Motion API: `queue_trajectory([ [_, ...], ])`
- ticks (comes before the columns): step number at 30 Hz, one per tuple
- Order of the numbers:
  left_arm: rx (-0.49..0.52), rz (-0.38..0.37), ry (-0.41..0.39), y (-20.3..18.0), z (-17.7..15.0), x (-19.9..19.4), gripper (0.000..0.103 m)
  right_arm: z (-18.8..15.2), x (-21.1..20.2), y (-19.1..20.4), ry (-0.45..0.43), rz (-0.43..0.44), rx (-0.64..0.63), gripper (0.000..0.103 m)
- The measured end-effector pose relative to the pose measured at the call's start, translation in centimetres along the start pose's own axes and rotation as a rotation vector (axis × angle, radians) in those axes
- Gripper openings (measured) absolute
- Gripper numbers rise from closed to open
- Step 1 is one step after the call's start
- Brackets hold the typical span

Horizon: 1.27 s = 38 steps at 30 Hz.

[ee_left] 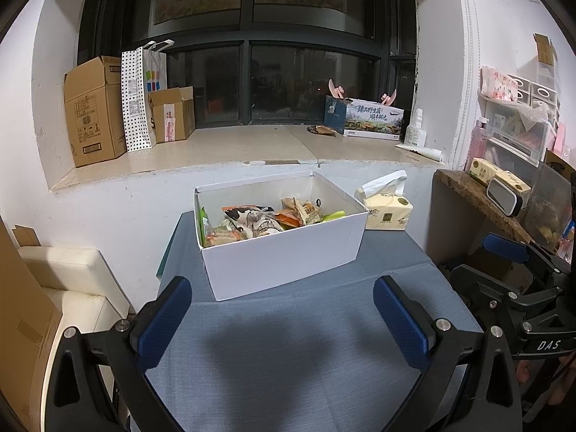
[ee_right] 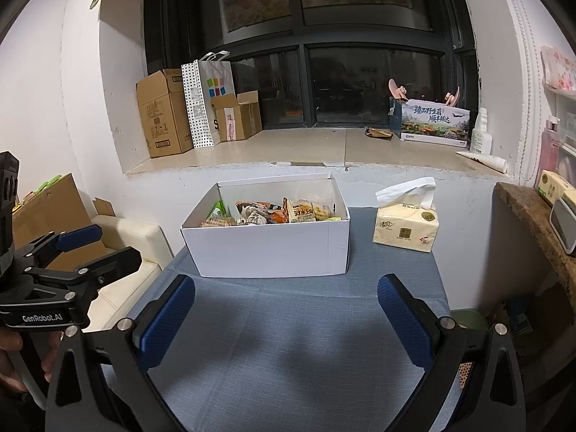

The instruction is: Organize snacks

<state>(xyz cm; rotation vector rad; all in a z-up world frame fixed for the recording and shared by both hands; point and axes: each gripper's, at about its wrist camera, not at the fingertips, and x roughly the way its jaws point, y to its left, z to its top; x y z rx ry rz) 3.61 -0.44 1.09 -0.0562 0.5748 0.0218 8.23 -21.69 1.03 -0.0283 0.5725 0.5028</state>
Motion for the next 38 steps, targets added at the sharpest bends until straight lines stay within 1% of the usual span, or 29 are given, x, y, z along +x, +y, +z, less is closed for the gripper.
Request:
queue_trajectory([
  [30, 0.003, 0.004, 0.010, 0.02, -0.32, 0.09, 0.103, -0.05, -0.02, 0.00, 0.001, -0.002, -0.003, 0.103],
  [36, 0.002, -0.001, 0.002, 0.01, -0.32, 0.01, 0.103, -0.05, -0.03, 0.04, 0.000, -0.003, -0.002, 0.103],
  [38, -0.015, -0.020, 0.007, 0.18, -0.25, 0.06, 0.103, -0.04, 0.02, -0.03, 0.001, -0.004, -0.002, 0.103],
])
